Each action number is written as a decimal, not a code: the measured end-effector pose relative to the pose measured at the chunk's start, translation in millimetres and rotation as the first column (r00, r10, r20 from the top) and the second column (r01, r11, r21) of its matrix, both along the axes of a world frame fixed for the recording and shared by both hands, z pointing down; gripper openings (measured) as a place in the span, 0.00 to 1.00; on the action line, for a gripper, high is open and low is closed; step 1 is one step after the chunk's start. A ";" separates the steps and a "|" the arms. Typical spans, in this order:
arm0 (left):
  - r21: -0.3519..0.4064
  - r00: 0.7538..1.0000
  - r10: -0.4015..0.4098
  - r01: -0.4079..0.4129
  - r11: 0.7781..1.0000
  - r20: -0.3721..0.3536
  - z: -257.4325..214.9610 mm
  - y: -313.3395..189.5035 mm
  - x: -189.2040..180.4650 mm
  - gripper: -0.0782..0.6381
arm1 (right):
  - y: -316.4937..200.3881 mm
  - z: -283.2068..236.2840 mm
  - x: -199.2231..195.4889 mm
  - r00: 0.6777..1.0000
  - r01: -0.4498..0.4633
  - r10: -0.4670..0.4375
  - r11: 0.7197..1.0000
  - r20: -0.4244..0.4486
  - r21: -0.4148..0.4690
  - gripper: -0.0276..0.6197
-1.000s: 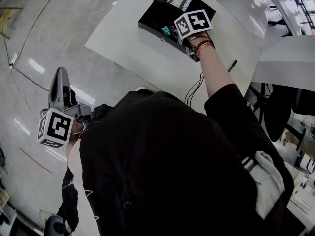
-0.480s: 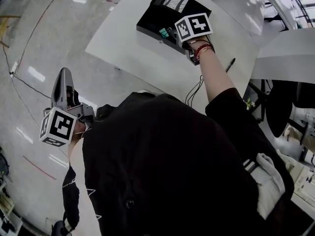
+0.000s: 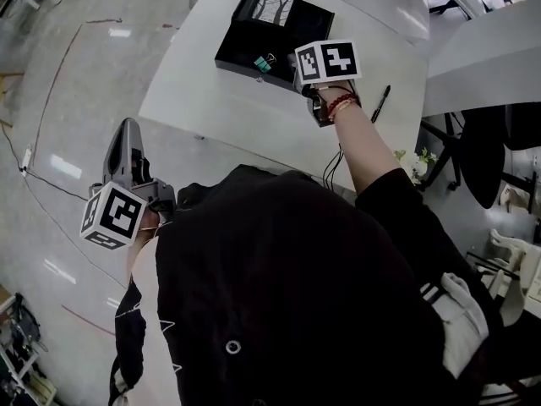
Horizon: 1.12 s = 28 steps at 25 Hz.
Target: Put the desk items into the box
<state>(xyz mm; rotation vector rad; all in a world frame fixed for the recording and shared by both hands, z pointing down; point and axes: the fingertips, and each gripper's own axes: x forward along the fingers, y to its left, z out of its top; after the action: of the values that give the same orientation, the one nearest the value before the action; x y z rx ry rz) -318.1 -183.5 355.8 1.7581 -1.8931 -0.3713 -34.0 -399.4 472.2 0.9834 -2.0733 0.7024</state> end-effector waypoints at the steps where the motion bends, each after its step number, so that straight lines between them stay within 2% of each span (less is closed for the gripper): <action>1: 0.002 1.000 0.017 -0.017 1.000 -0.002 0.2 -3.9 4.3 0.12 | 2.2 -3.2 2.9 0.999 -0.024 0.024 1.000 0.022 0.005 0.05; 5: 0.011 0.997 0.081 -0.081 0.997 -0.008 0.9 -17.0 22.3 0.12 | 10.8 -18.6 14.4 0.989 -0.110 0.106 0.993 0.105 0.034 0.05; 11: 0.021 0.985 0.174 -0.174 0.985 -0.009 -0.7 -29.0 51.9 0.12 | 29.3 -53.5 21.3 0.959 -0.190 0.158 0.974 0.236 0.122 0.05; 18: 0.024 0.972 0.237 -0.237 0.971 0.002 -2.9 -23.6 75.5 0.12 | 60.2 -80.5 17.7 0.906 -0.263 0.169 0.943 0.388 0.202 0.05; 28: 0.031 0.955 0.294 -0.295 0.955 0.025 -8.1 2.7 95.8 0.12 | 108.3 -96.7 16.1 0.866 -0.305 0.154 0.916 0.476 0.259 0.05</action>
<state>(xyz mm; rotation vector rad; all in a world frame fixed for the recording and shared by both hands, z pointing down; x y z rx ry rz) -222.3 -180.8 347.7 2.0367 -1.6109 -0.2763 -17.9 -291.1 375.5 1.3826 -2.5613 0.7785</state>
